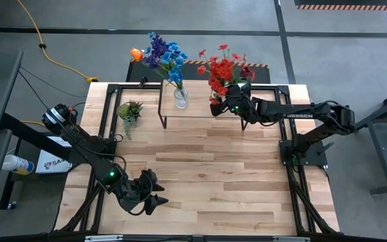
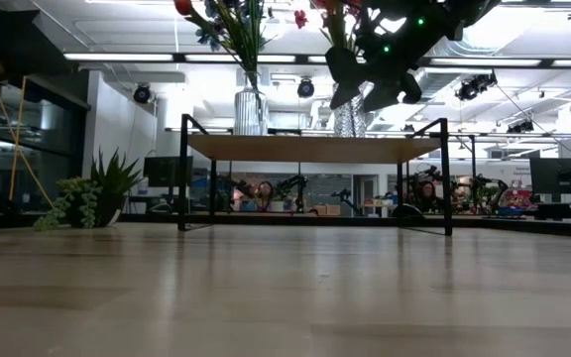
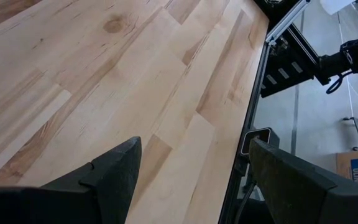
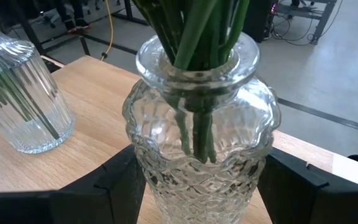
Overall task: Pick and place flowers into a vace then onto a shelf
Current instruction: Put the transparent vase with flowers on the shelf
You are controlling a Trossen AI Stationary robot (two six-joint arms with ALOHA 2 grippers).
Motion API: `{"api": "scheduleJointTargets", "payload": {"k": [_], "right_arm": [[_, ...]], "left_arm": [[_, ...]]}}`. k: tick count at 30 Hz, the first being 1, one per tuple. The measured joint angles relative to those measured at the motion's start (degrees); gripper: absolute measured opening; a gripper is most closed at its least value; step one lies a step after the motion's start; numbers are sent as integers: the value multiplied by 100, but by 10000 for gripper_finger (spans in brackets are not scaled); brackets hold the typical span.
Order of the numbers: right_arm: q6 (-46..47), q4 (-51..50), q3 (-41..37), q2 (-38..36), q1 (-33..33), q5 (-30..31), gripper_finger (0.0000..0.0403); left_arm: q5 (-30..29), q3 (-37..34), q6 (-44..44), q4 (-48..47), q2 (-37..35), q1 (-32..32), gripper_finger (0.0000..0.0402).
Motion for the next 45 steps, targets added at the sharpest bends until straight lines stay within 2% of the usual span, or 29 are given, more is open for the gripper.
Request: {"api": "scheduleJointTargets", "payload": {"k": [45], "right_arm": [[22, -181, -2, -29, -2, 1, 252]], "left_arm": [[17, 0, 2, -4, -2, 0, 330]]}}
